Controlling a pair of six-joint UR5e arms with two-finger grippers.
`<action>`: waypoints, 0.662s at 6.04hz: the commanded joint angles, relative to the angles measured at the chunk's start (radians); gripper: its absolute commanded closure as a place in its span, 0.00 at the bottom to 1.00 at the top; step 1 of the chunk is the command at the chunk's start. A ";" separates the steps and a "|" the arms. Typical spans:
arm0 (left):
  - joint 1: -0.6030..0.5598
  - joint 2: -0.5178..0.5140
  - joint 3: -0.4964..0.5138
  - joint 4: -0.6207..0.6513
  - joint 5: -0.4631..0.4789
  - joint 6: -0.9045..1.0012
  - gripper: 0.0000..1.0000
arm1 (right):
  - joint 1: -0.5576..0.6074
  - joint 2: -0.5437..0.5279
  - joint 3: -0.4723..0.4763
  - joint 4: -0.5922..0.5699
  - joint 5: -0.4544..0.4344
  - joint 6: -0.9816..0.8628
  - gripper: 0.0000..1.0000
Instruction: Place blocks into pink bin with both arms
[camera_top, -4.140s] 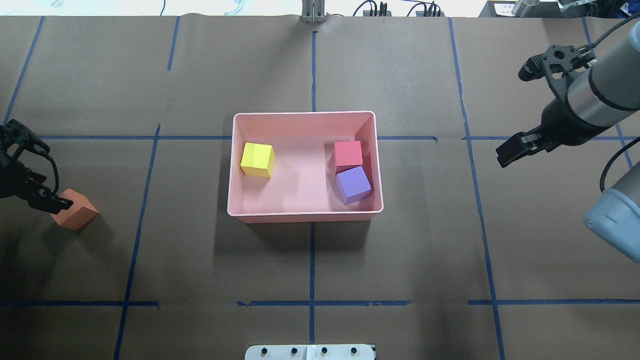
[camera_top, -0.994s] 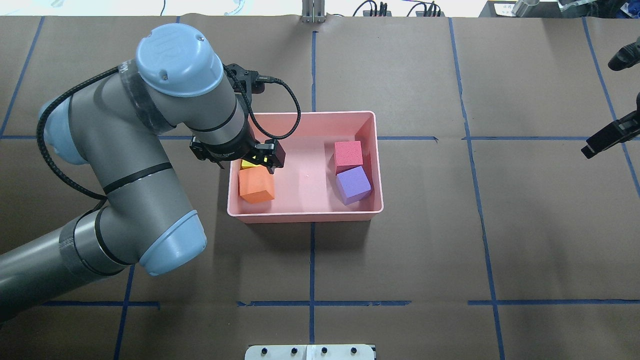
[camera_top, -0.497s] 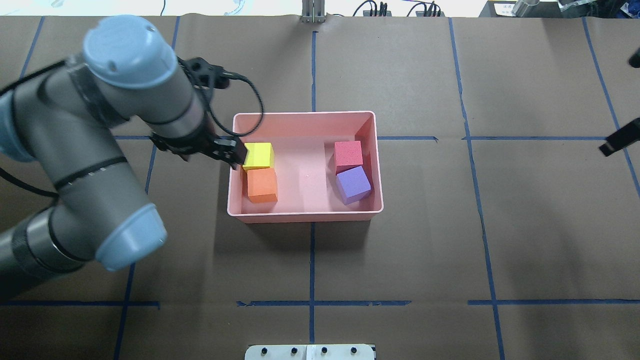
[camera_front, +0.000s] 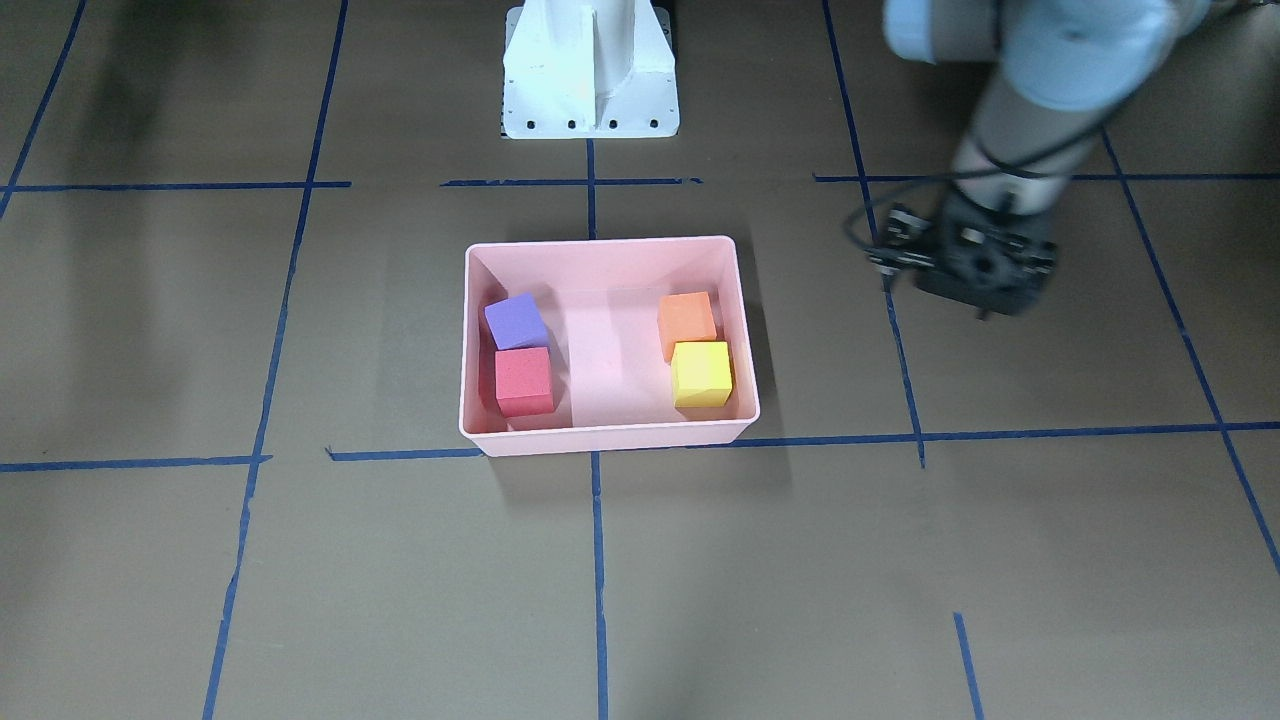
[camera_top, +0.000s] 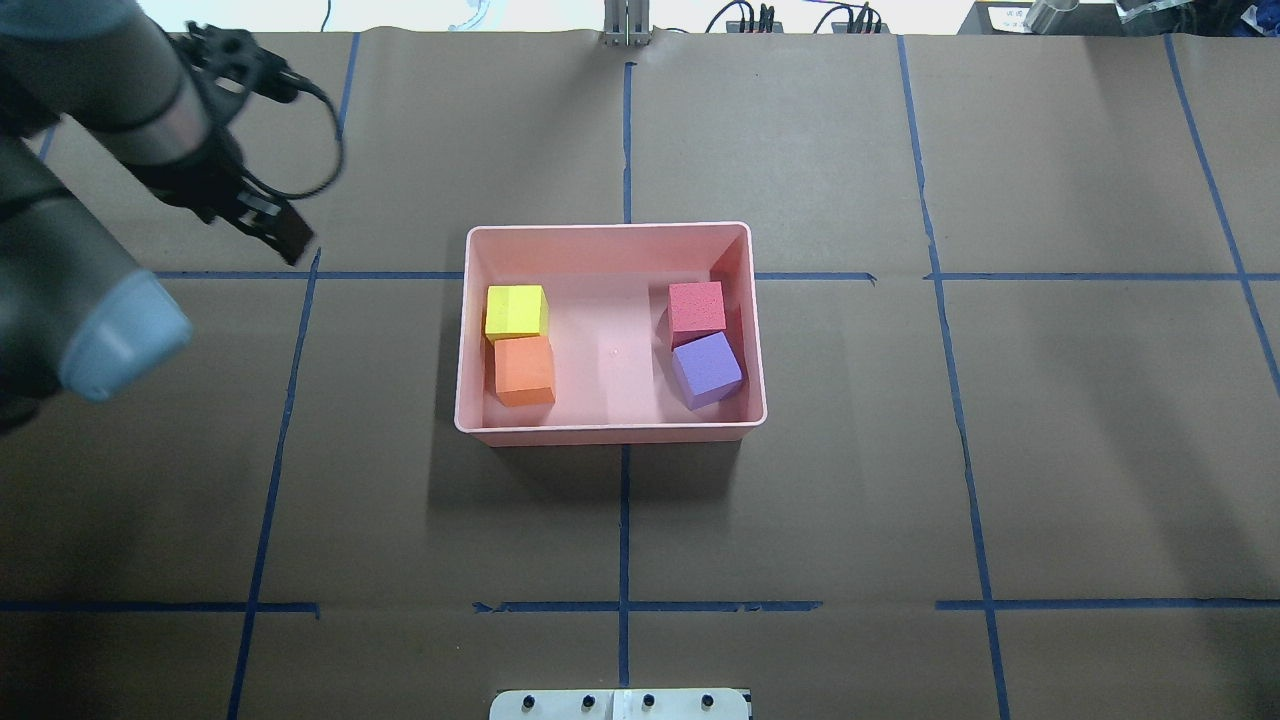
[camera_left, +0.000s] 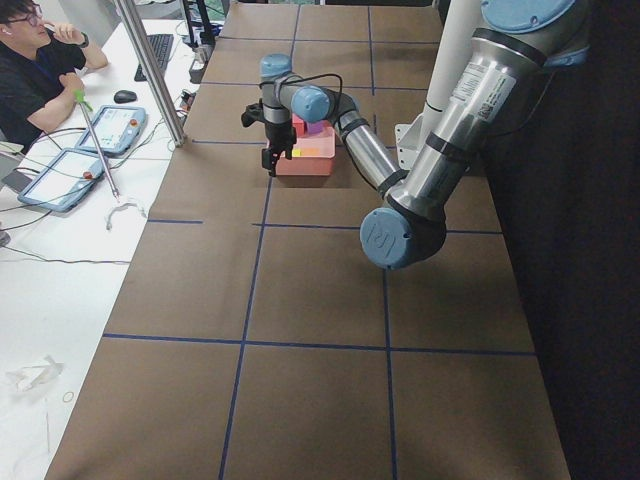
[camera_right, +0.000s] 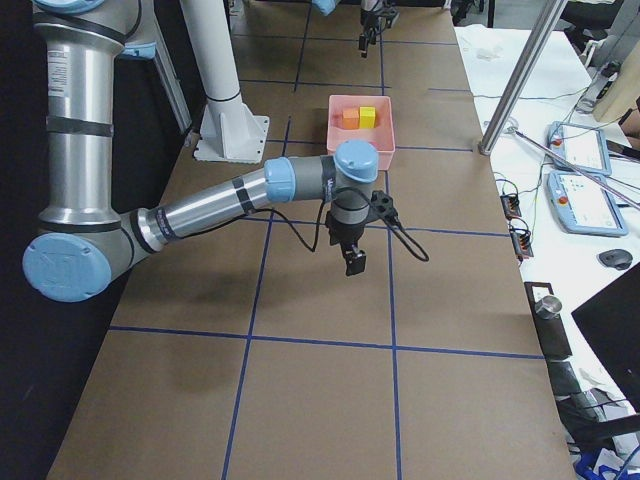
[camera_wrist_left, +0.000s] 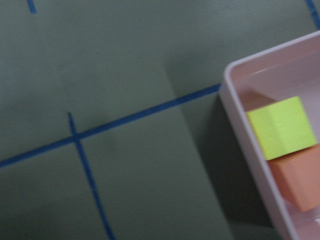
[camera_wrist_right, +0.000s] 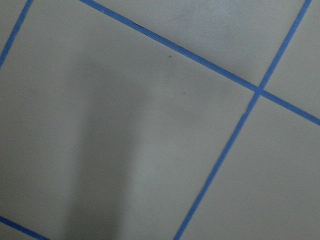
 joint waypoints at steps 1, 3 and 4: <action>-0.277 0.125 0.150 -0.010 -0.117 0.422 0.00 | 0.123 -0.057 -0.107 0.006 0.020 -0.057 0.00; -0.485 0.329 0.183 -0.033 -0.198 0.497 0.00 | 0.122 -0.041 -0.114 0.009 0.049 0.032 0.00; -0.505 0.377 0.188 -0.051 -0.193 0.488 0.00 | 0.122 -0.038 -0.114 0.009 0.051 0.032 0.00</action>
